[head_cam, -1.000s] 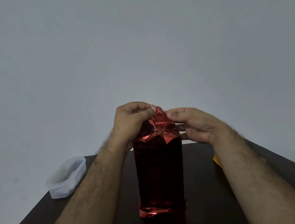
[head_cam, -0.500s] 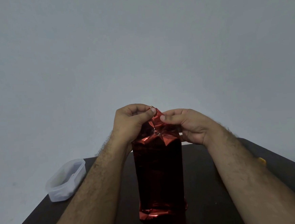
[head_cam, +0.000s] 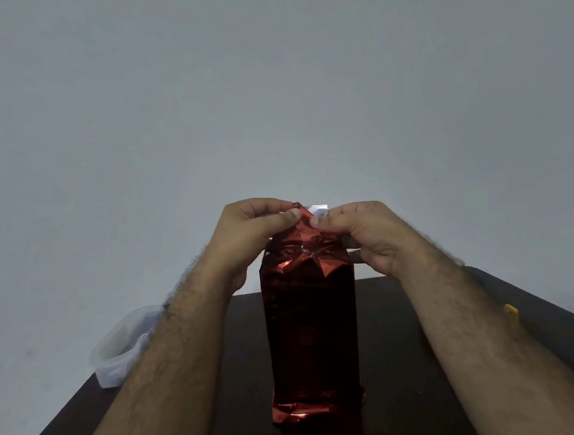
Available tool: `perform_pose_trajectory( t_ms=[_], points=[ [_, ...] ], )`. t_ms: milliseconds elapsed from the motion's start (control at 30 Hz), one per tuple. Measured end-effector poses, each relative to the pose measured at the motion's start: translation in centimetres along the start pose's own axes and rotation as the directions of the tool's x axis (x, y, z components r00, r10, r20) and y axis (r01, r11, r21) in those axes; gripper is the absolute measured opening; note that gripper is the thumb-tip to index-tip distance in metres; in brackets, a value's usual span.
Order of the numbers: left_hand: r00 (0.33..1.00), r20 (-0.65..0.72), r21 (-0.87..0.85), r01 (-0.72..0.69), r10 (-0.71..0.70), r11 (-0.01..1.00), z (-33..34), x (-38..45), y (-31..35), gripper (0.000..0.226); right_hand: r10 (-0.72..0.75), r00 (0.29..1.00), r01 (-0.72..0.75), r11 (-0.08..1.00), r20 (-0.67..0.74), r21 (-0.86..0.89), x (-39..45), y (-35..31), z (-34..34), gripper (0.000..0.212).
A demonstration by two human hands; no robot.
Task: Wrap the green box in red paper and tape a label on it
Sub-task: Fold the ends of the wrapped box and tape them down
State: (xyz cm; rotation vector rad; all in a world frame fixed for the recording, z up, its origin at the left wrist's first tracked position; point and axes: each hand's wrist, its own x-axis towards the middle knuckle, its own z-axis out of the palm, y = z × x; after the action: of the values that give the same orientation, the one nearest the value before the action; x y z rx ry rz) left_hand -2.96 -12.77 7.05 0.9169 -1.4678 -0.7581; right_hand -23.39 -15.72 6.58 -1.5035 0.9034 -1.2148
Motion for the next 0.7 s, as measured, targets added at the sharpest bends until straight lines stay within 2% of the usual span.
perform_pose_trajectory(
  t_ms=[167, 400, 533, 600, 700],
  points=[
    [0.995, -0.009, 0.065, 0.104, -0.104, 0.992, -2.1, 0.7, -0.8, 0.015, 0.128, 0.982, -0.139, 0.988, 0.139, 0.070, -0.4, -0.9, -2.0, 0.012],
    [0.991, 0.011, 0.069, 0.132, -0.133, 0.989, -1.6, 0.6, -1.1, 0.015, 0.244, 0.961, -0.259, 0.959, 0.127, 0.116, -0.2, -0.5, -2.0, 0.016],
    [0.992, 0.006, 0.032, 0.126, -0.126, 0.991, -1.3, 0.3, -0.8, 0.015, 0.224, 0.961, -0.239, 0.968, 0.160, 0.082, -0.3, -0.3, -2.1, 0.009],
    [0.993, -0.020, 0.019, 0.115, -0.114, 0.993, -1.0, 0.3, -0.7, 0.017, 0.190, 0.964, -0.205, 0.977, 0.184, 0.064, -0.3, -0.2, -2.1, 0.021],
    [0.993, -0.067, 0.017, 0.103, -0.102, 0.995, -0.5, 0.4, -0.8, 0.017, 0.118, 0.987, -0.117, 0.993, 0.112, -0.020, -0.2, 0.0, -1.5, 0.019]
  ],
)
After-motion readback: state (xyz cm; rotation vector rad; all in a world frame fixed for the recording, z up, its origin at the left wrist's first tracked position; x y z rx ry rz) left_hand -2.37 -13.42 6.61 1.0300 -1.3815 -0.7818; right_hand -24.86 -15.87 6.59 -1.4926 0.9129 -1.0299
